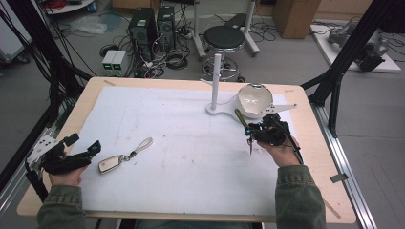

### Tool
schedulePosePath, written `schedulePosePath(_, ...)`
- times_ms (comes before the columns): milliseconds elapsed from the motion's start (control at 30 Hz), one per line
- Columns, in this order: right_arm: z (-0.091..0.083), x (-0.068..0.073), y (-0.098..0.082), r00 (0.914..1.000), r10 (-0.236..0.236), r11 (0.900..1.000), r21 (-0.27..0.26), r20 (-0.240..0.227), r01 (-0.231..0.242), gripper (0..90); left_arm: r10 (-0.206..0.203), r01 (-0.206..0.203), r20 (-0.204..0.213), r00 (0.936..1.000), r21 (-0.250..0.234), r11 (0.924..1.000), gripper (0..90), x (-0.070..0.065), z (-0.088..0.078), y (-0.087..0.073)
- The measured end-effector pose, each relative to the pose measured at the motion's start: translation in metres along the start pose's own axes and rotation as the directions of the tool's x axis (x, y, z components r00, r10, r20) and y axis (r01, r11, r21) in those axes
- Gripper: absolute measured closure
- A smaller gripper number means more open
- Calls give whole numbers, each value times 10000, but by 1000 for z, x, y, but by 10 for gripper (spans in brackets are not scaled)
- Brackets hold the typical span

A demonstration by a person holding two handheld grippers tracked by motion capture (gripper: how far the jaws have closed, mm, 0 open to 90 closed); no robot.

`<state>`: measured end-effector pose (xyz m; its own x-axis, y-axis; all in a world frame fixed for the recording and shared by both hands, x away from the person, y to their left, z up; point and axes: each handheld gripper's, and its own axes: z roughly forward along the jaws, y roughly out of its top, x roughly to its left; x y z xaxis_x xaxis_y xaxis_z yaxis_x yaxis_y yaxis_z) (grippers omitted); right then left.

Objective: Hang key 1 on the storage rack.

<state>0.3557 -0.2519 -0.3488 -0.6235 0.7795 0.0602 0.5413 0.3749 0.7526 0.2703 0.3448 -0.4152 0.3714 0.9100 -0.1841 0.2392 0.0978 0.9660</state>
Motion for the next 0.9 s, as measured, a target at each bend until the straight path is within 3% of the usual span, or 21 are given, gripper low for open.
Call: schedulePosePath(900, -9, 11, 54, 9984, -543, 9964, -646, 127, 550, 718, -7, 7, -62, 10000, 23, 10000, 26, 2, -2, 0)
